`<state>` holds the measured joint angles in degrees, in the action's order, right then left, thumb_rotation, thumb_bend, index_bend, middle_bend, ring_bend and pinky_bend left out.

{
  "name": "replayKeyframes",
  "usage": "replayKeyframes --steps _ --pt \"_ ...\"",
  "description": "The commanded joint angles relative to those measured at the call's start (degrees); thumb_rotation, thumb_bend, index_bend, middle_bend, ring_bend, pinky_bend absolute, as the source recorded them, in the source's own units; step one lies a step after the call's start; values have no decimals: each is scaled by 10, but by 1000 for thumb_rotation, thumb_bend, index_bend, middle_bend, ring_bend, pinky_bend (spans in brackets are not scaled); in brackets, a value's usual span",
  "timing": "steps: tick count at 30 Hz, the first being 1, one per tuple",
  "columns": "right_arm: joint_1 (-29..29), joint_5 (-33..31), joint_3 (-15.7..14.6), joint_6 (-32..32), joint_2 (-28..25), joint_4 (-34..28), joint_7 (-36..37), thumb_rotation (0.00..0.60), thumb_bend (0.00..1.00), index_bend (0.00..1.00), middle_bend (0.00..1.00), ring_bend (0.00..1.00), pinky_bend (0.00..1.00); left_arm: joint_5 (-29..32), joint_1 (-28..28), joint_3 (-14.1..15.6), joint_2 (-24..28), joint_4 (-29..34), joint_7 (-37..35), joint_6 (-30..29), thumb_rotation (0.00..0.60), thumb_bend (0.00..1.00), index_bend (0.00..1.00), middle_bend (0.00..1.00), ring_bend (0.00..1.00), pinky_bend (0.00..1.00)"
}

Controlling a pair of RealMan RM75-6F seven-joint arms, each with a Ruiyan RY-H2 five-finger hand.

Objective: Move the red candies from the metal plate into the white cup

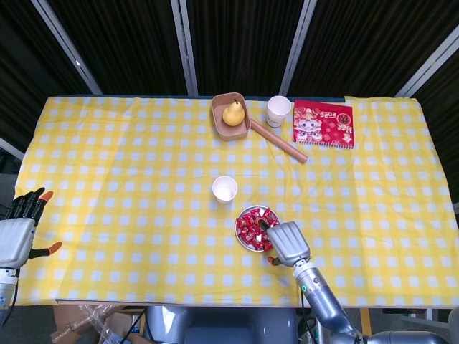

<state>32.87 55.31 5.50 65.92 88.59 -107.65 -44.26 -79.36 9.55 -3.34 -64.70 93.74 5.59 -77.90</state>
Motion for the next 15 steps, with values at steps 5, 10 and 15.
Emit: replayKeyframes --steps 5,10,15 --pt "3 -26 -3 -1 5 21 8 600 229 352 944 968 1000 0 0 0 1 0 -1 1 600 0 15 0 0 0" --pt "3 -16 -3 -2 10 33 30 600 305 467 944 967 1000 1 0 0 0 1 1 0 600 0 16 0 0 0" --pt "3 0 -4 -1 15 42 50 600 343 521 944 967 1000 4 0 -1 0 2 3 1 600 0 18 0 0 0"
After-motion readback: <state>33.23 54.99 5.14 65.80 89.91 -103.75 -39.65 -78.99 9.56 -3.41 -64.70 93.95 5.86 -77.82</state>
